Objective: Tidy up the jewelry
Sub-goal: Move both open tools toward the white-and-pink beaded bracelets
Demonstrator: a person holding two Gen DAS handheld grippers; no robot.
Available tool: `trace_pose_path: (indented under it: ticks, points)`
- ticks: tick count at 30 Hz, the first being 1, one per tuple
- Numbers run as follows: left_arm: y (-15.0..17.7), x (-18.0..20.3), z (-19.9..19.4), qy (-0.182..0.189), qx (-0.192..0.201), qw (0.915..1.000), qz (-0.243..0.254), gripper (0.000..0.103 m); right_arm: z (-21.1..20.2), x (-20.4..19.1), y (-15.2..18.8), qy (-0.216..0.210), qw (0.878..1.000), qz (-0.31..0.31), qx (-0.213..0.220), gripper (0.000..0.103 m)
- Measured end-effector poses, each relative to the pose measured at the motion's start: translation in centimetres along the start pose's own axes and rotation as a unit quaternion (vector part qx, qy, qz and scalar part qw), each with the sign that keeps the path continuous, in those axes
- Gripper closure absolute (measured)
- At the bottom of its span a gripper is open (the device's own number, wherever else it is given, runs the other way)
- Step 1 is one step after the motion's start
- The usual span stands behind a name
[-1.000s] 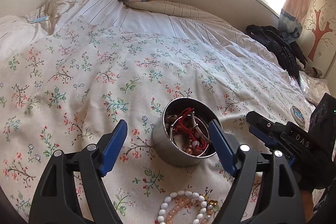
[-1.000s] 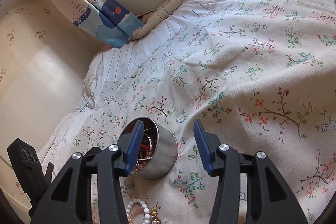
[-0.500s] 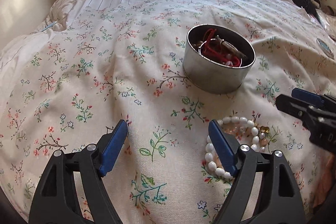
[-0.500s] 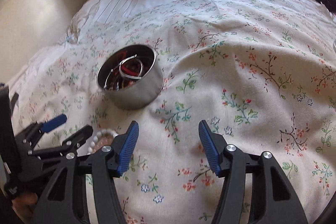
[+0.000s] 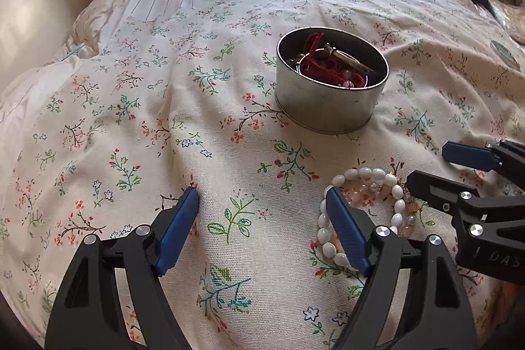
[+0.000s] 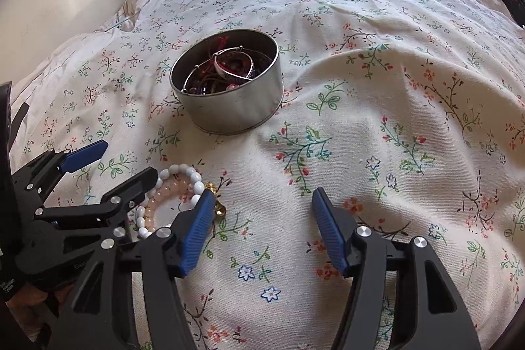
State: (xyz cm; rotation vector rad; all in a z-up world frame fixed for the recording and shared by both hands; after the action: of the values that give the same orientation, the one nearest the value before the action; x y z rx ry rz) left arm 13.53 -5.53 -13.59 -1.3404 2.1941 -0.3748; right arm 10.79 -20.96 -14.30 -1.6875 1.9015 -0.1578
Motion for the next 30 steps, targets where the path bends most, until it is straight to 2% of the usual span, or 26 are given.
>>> trace_pose_path:
  ticks: [6,11,14,19,20,22,25,28,30]
  points:
    - [0.6,-1.2,0.8,-0.008,-0.024,0.9993,-0.026,0.027,0.2,-0.6,0.2,-0.003,1.000,-0.015,-0.005,0.039]
    - [0.0,-1.4,-0.8,-0.005,0.016,0.9994,-0.031,0.027,0.4,-0.6,0.3,0.003,1.000,-0.018,-0.006,0.039]
    - [0.3,-0.6,0.1,-0.007,-0.006,0.9999,-0.012,0.027,1.0,-1.2,0.7,0.031,0.998,-0.049,-0.010,0.037]
    - [0.6,-0.7,0.7,-0.008,-0.020,0.9997,-0.012,0.027,1.1,-1.1,0.8,0.062,0.996,-0.070,-0.002,0.036]
    - [0.6,-0.7,0.8,-0.013,-0.023,0.9996,-0.013,0.027,1.0,-0.8,0.7,0.081,0.994,-0.073,0.005,0.035]
    - [0.8,-1.0,1.0,-0.021,-0.028,0.9993,-0.015,0.027,0.2,0.7,0.1,0.135,0.988,-0.062,0.031,0.032]
    - [0.9,-1.4,1.0,-0.029,-0.031,0.9989,-0.020,0.027,-1.0,3.4,-0.5,0.166,0.985,-0.019,0.049,0.032]
    - [0.6,-1.3,0.2,-0.037,-0.014,0.9991,-0.017,0.027,-1.5,4.1,-0.4,0.161,0.986,-0.008,0.050,0.032]
    - [-0.1,-0.8,-1.0,-0.015,0.022,0.9995,-0.016,0.027,-1.0,3.7,-0.2,0.163,0.986,-0.019,0.042,0.032]
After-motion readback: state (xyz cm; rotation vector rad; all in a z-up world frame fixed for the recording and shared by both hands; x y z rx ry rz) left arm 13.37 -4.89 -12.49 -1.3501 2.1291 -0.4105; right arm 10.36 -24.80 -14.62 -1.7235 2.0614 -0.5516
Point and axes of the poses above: each gripper's, at about its wrist camera, not at the fingertips, and z roughly the way its jaws point, x to its right, y to its underside, the point moved 6 cm from there along z, roughly the way its jaws point, and after that the axes turned 12 degrees about z, right-handed, at the moved point
